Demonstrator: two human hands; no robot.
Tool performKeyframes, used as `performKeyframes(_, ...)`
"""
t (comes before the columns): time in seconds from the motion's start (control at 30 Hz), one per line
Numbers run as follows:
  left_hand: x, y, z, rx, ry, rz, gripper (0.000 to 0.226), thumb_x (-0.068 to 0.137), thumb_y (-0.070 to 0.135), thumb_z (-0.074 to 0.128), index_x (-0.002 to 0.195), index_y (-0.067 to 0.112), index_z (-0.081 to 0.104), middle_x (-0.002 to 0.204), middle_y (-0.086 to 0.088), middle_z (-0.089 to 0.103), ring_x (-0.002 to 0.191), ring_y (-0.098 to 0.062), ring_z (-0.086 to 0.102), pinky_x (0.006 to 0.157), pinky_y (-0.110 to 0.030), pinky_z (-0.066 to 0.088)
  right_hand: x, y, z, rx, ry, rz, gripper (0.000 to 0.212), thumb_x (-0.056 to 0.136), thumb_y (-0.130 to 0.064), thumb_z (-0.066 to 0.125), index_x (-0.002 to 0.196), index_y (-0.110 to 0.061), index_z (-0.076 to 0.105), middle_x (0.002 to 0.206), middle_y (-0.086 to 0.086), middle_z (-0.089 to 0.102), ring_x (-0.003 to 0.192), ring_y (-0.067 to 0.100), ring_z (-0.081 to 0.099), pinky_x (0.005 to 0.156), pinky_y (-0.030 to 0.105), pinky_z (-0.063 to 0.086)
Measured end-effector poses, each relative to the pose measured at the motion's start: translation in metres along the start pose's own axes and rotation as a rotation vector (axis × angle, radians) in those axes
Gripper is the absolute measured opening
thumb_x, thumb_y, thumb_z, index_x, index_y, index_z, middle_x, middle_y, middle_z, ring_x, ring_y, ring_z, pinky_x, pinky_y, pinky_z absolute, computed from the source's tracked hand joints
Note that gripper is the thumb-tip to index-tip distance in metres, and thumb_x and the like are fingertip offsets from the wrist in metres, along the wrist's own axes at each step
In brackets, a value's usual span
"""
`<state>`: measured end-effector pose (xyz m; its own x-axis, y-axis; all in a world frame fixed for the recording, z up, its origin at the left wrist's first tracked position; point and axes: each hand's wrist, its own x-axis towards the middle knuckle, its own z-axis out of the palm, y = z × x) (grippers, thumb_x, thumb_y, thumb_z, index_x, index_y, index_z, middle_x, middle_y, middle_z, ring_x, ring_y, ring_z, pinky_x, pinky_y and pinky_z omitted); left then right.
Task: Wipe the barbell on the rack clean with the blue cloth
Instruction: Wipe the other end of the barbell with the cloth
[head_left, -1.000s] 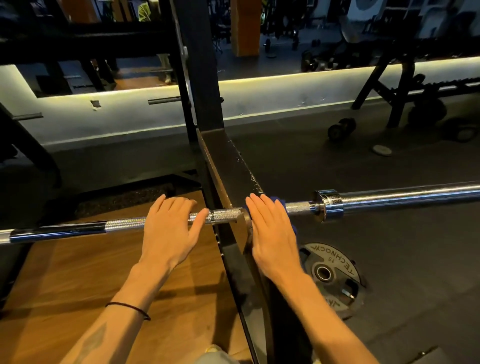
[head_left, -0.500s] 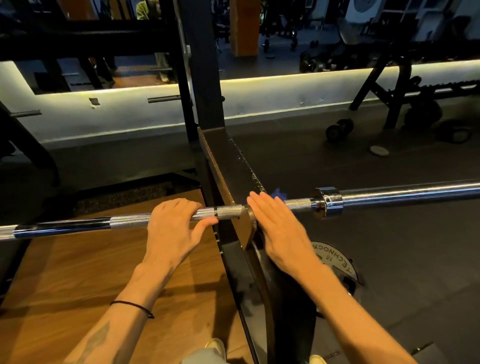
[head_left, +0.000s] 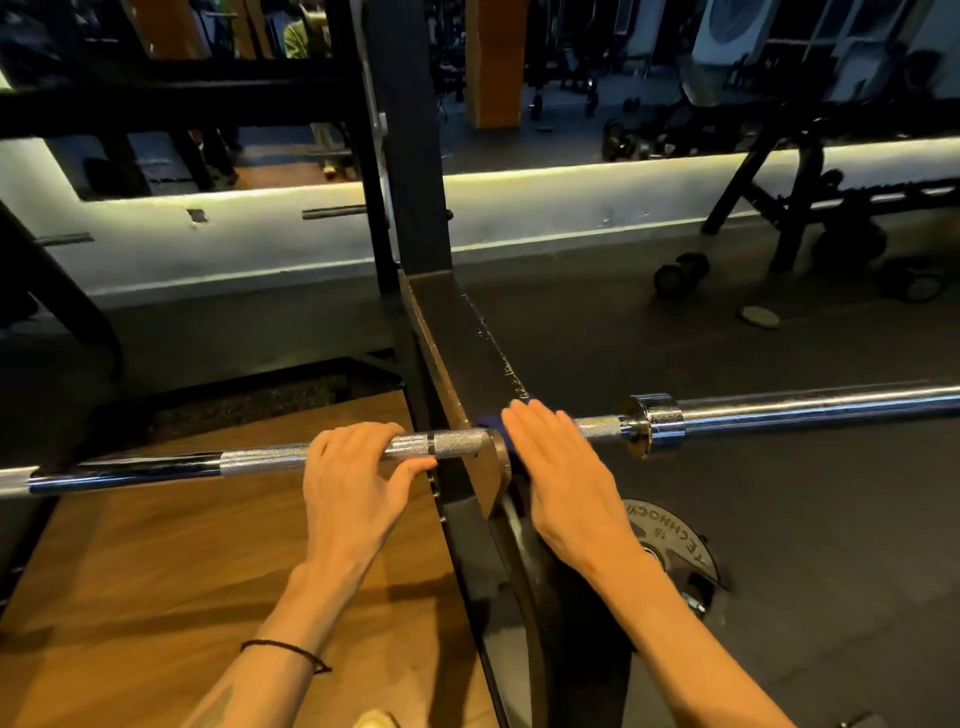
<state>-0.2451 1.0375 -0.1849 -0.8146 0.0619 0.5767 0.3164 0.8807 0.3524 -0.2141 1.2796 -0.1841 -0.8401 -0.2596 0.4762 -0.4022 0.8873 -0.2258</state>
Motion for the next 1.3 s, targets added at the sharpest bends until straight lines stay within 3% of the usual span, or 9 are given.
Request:
performKeyframes(0.07, -0.001, 0.001, 0.001, -0.029, 0.024, -0.006, 0.041, 0.080, 0.053, 0.072, 0.106, 0.021, 0.069, 0.100, 0.005, 0.069, 0.101, -0.014, 0.061, 0.096, -0.036, 0.040, -0.001, 0.015, -0.012, -0.028, 0.053, 0.174, 0.043, 0.090, -0.014, 0.058, 0.131, -0.023, 0.047, 0.125, -0.003, 0.052, 0.112, 0.021, 0.050, 0.097, 0.044, 0.047)
performKeyframes(0.17, -0.004, 0.005, 0.002, -0.063, 0.072, -0.023, 0.041, 0.076, 0.044, 0.080, 0.107, 0.019, 0.070, 0.101, 0.002, 0.070, 0.101, -0.017, 0.062, 0.095, -0.036, 0.041, -0.006, 0.016, -0.002, -0.086, 0.174, 0.321, 0.054, 0.090, -0.008, 0.063, 0.143, -0.006, 0.049, 0.142, 0.012, 0.054, 0.139, 0.032, 0.044, 0.120, 0.050, 0.031)
performKeyframes(0.37, -0.008, 0.012, 0.001, -0.066, 0.027, -0.097, 0.044, 0.073, 0.032, 0.086, 0.111, 0.019, 0.068, 0.105, 0.002, 0.067, 0.105, -0.017, 0.059, 0.099, -0.040, 0.043, 0.004, -0.017, 0.021, 0.016, 0.097, 0.006, 0.088, 0.075, 0.009, 0.072, 0.153, -0.012, 0.037, 0.157, 0.006, 0.044, 0.149, 0.023, 0.033, 0.127, 0.032, 0.007)
performKeyframes(0.47, -0.010, 0.009, -0.003, -0.073, 0.009, -0.062, 0.044, 0.076, 0.030, 0.083, 0.115, 0.020, 0.066, 0.108, 0.002, 0.066, 0.106, -0.017, 0.058, 0.100, -0.037, 0.041, 0.004, -0.002, 0.000, -0.017, 0.000, -0.092, 0.068, 0.084, 0.000, 0.063, 0.148, -0.013, 0.046, 0.150, 0.006, 0.050, 0.139, 0.025, 0.045, 0.120, 0.042, 0.031)
performKeyframes(0.57, -0.008, 0.004, -0.010, -0.057, -0.018, 0.013, 0.040, 0.084, 0.041, 0.073, 0.117, 0.021, 0.064, 0.109, 0.003, 0.065, 0.105, -0.014, 0.058, 0.097, -0.039, 0.045, -0.006, 0.026, -0.023, -0.024, 0.058, 0.165, 0.052, 0.083, -0.005, 0.063, 0.132, -0.014, 0.052, 0.127, 0.005, 0.055, 0.116, 0.024, 0.053, 0.108, 0.044, 0.043)
performKeyframes(0.8, 0.020, -0.002, -0.021, 0.126, -0.209, 0.071, 0.038, 0.087, 0.065, 0.053, 0.099, 0.028, 0.055, 0.093, 0.011, 0.054, 0.082, -0.010, 0.051, 0.079, -0.030, 0.030, 0.012, -0.030, 0.004, 0.072, 0.058, 0.197, 0.080, 0.071, 0.004, 0.076, 0.145, -0.005, 0.048, 0.146, 0.012, 0.053, 0.143, 0.023, 0.036, 0.122, 0.022, 0.003)
performKeyframes(0.93, 0.025, -0.008, -0.018, 0.075, -0.262, 0.066, 0.034, 0.088, 0.063, 0.055, 0.094, 0.030, 0.046, 0.095, 0.010, 0.050, 0.080, -0.009, 0.048, 0.081, -0.031, 0.032, 0.003, -0.014, 0.006, -0.023, -0.010, 0.032, 0.084, 0.078, 0.000, 0.074, 0.154, -0.011, 0.040, 0.158, 0.007, 0.042, 0.151, 0.014, 0.021, 0.127, 0.032, 0.008)
performKeyframes(1.17, 0.018, -0.002, -0.011, 0.068, -0.184, 0.039, 0.034, 0.085, 0.056, 0.065, 0.098, 0.026, 0.055, 0.085, 0.014, 0.054, 0.077, -0.005, 0.048, 0.085, -0.025, 0.034, -0.008, 0.012, -0.005, -0.014, 0.095, 0.367, 0.083, 0.077, 0.010, 0.065, 0.154, -0.007, 0.038, 0.157, 0.013, 0.041, 0.151, 0.030, 0.029, 0.125, 0.041, 0.016)
performKeyframes(1.3, 0.013, 0.000, -0.011, 0.094, -0.175, 0.051, 0.041, 0.087, 0.055, 0.060, 0.111, 0.022, 0.061, 0.093, 0.008, 0.063, 0.087, -0.012, 0.059, 0.091, -0.033, 0.043, 0.001, -0.024, 0.014, 0.091, 0.001, 0.116, 0.086, 0.082, 0.005, 0.061, 0.158, -0.018, 0.028, 0.164, 0.002, 0.030, 0.155, 0.015, 0.014, 0.126, 0.027, -0.002)
